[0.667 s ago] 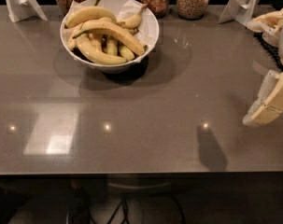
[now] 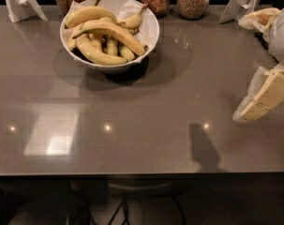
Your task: Pick banana from white bowl
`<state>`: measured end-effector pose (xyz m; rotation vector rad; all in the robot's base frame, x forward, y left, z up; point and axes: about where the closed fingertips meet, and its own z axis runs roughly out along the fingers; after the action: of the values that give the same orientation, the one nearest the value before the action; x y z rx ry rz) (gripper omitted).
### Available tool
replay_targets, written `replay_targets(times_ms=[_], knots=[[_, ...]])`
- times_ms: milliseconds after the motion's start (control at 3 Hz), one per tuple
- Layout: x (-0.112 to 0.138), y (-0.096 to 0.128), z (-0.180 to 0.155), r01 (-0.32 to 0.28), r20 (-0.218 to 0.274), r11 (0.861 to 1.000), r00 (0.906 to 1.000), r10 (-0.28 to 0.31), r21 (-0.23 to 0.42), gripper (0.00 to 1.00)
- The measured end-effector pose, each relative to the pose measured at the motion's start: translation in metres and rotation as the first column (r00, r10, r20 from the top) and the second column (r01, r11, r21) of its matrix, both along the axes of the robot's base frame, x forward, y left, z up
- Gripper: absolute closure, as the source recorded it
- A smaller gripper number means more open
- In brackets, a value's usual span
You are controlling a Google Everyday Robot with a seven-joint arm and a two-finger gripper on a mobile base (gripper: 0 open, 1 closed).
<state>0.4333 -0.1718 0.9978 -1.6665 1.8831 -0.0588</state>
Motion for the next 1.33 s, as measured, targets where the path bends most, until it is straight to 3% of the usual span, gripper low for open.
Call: replay_targets(times_ms=[333, 667, 1000, 1333], knots=[[0.014, 0.026, 0.002, -0.031, 0.012, 0.999, 0.9995, 0.031, 0.043, 0.00], [0.044, 0.073, 0.009, -0.082, 0.046, 0.991, 0.9959, 0.078, 0.106, 0.00], [0.044, 0.073, 0.009, -0.083, 0.047, 0.991, 0.9958, 0.078, 0.106, 0.00], [0.065, 0.079, 0.005, -0.093, 0.071, 0.988, 0.9939, 0.085, 0.122, 0.00]])
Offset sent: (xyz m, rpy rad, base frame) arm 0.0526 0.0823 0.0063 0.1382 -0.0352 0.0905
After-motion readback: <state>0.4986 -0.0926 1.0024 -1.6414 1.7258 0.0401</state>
